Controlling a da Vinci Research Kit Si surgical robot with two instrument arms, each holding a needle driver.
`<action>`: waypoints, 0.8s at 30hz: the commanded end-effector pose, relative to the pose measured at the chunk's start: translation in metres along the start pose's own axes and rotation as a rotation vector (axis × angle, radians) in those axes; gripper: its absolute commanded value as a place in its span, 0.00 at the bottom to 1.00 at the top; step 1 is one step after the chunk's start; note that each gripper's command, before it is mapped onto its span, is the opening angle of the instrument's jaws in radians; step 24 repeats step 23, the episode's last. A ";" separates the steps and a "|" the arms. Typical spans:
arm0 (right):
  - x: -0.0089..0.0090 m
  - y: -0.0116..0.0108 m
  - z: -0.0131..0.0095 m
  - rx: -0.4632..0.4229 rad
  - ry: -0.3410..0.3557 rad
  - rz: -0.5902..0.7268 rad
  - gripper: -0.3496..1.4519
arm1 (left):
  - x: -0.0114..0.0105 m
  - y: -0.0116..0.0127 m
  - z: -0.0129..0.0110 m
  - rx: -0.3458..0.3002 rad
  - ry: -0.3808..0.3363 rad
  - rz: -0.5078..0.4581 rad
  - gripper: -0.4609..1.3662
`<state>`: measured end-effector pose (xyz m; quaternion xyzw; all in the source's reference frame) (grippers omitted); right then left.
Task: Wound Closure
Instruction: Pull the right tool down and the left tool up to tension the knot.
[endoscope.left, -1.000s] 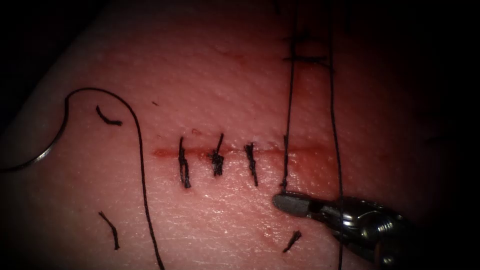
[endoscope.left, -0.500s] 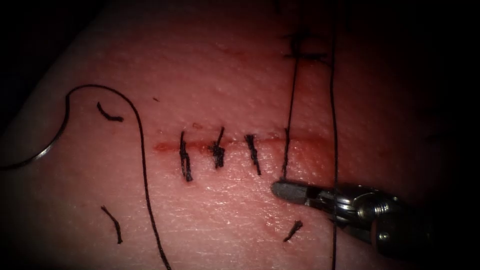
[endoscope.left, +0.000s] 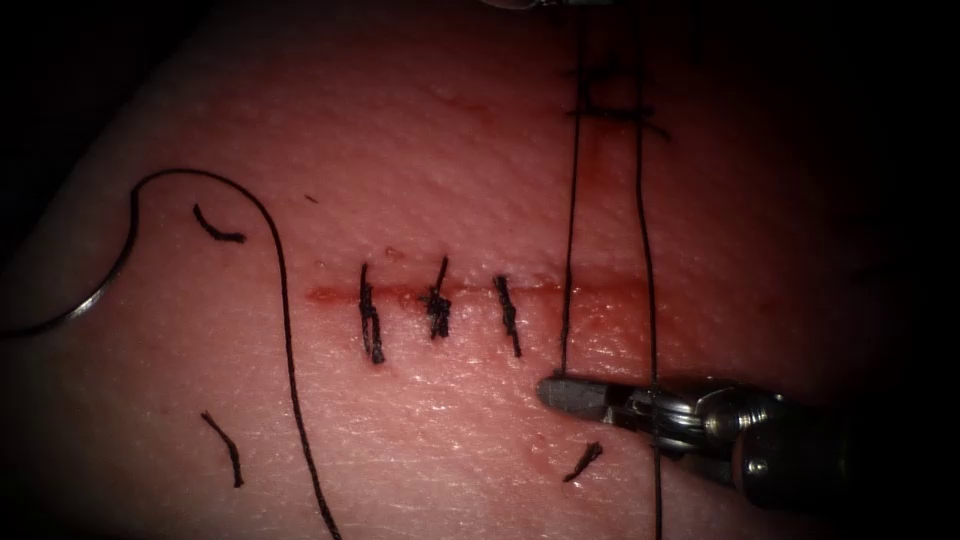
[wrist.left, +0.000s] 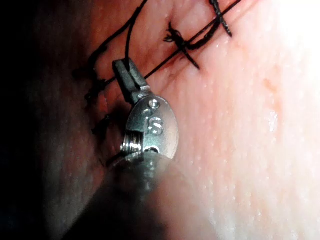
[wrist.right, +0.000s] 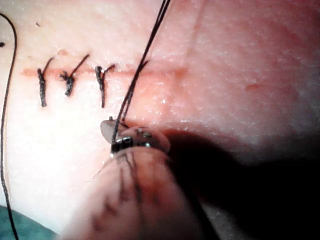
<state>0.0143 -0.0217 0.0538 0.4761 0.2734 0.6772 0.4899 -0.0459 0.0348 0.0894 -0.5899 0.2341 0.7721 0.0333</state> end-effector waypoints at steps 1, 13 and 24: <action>0.0000 -0.0001 -0.0001 -0.002 -0.004 -0.001 0.00 | 0.0001 -0.0001 0.0000 -0.003 -0.004 -0.003 0.06; 0.0003 0.0000 0.0003 0.015 -0.005 0.002 0.00 | 0.0007 0.0000 0.0000 -0.008 0.006 -0.014 0.06; 0.0007 0.0000 0.0005 0.023 -0.001 0.004 0.00 | 0.0008 -0.0002 0.0000 -0.008 0.006 -0.011 0.06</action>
